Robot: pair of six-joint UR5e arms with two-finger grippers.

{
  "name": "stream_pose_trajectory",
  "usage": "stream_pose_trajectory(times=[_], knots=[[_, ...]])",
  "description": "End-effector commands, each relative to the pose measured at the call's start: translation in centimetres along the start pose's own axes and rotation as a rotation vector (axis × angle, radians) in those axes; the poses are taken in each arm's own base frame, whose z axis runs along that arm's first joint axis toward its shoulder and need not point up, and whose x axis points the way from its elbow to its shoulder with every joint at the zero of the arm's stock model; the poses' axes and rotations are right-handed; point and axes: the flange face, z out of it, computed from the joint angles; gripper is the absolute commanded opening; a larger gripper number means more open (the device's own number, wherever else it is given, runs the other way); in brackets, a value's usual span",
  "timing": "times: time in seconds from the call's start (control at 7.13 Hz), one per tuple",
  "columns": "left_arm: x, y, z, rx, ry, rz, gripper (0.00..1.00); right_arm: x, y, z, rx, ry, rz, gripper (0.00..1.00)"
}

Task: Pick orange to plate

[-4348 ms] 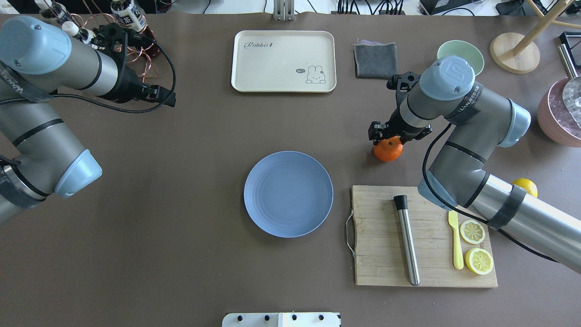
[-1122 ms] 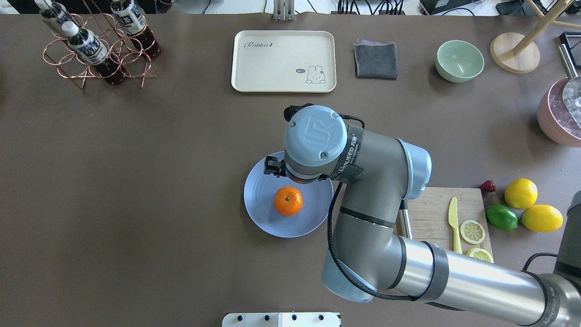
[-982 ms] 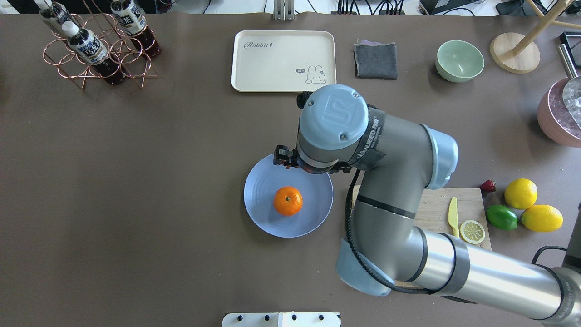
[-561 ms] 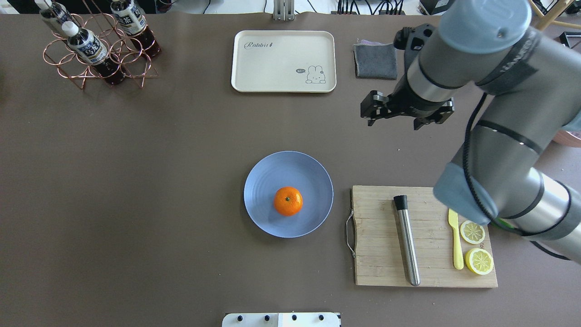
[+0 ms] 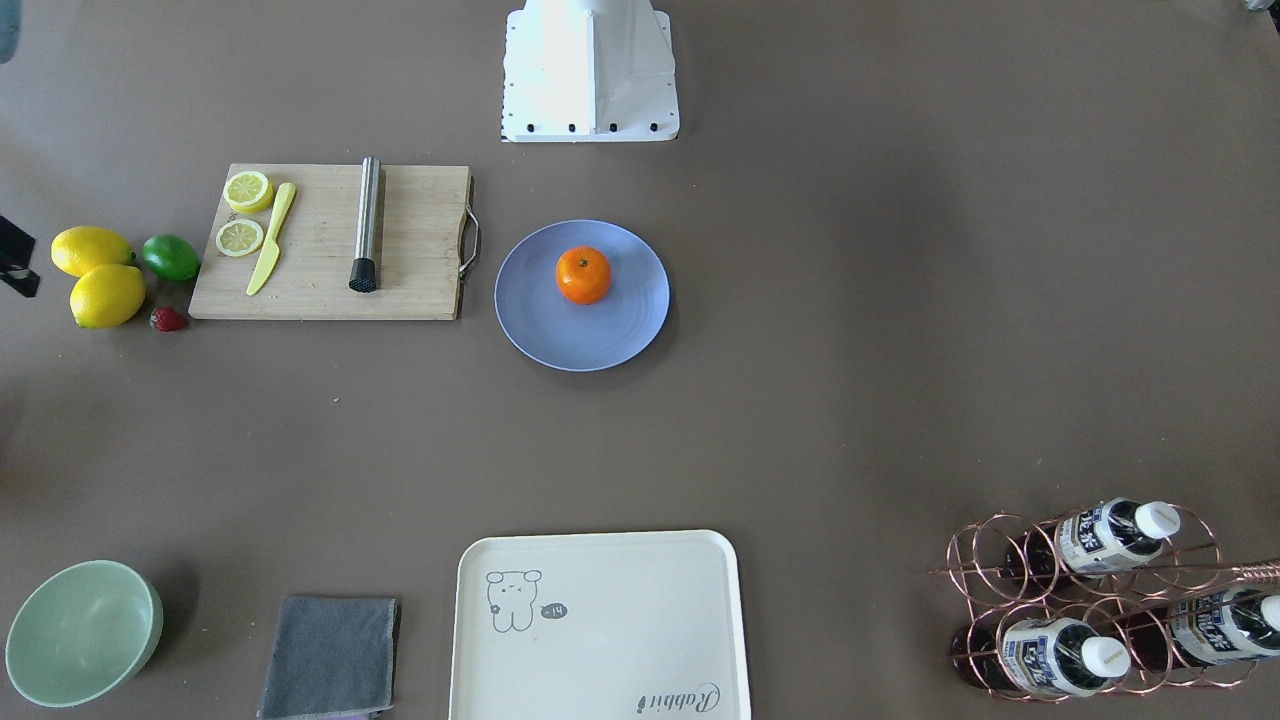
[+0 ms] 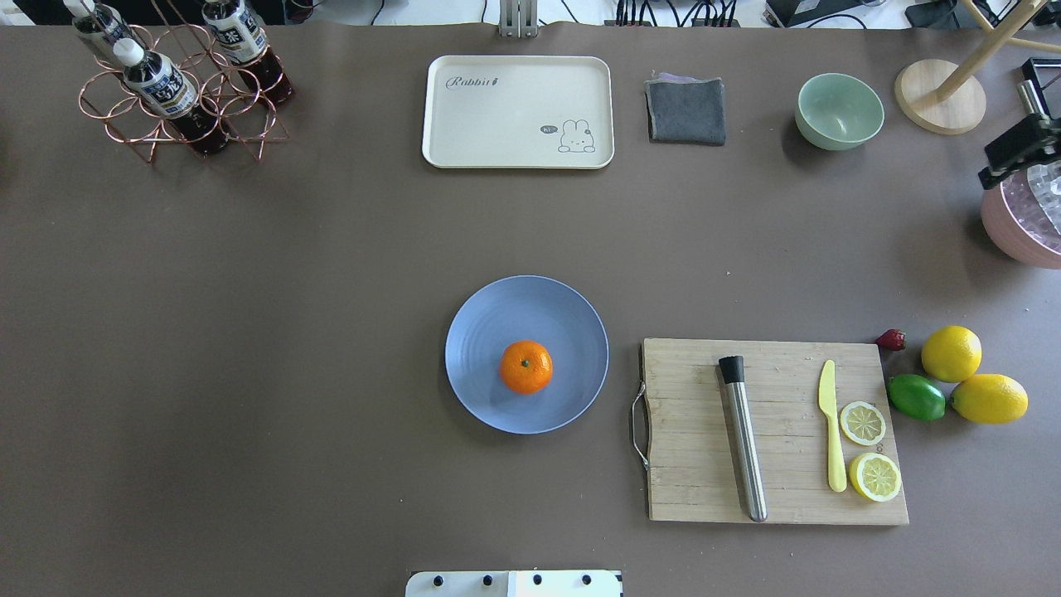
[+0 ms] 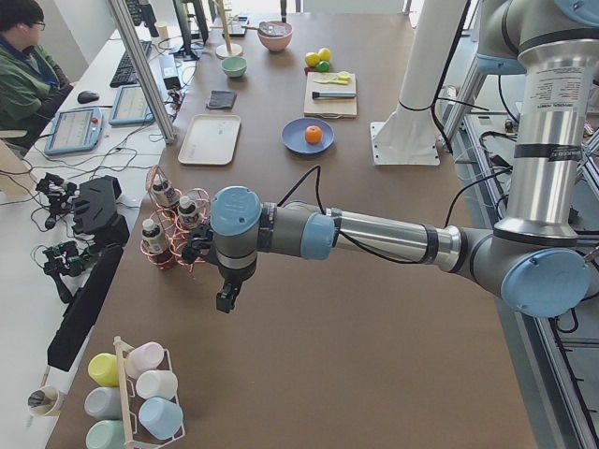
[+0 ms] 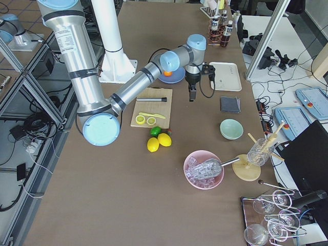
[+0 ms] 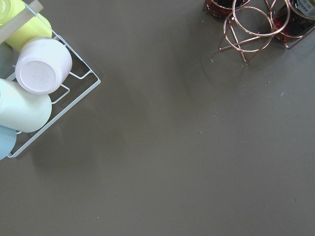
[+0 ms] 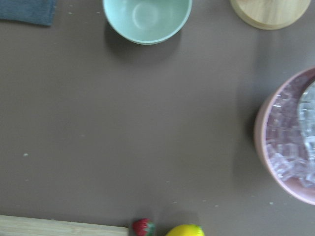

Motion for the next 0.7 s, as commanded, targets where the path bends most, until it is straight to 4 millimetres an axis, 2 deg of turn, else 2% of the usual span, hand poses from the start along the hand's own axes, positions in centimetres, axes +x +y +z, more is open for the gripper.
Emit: stream_pose_trajectory(times=[0.0, 0.14, 0.28, 0.42, 0.56], knots=[[0.6, -0.3, 1.2, -0.026, -0.009, 0.012, 0.98, 15.0, 0.5, 0.4, -0.027, 0.019, -0.076, 1.00], [0.6, -0.4, 2.0, -0.038, -0.003, 0.011, 0.98, 19.2, 1.0, 2.0, -0.059, 0.011, -0.067, 1.00], [0.2, -0.3, 2.4, -0.045, 0.003, 0.005, 0.98, 21.8, 1.7, 3.4, -0.061, 0.011, -0.074, 1.00], [0.0, 0.0, 2.6, -0.049, 0.004, 0.001, 0.98, 23.3, 1.9, 3.9, -0.048, 0.013, -0.062, 1.00], [0.1, 0.1, 2.6, -0.048, 0.004, 0.006, 0.98, 23.6, 1.9, 3.5, -0.039, 0.011, -0.054, 1.00]])
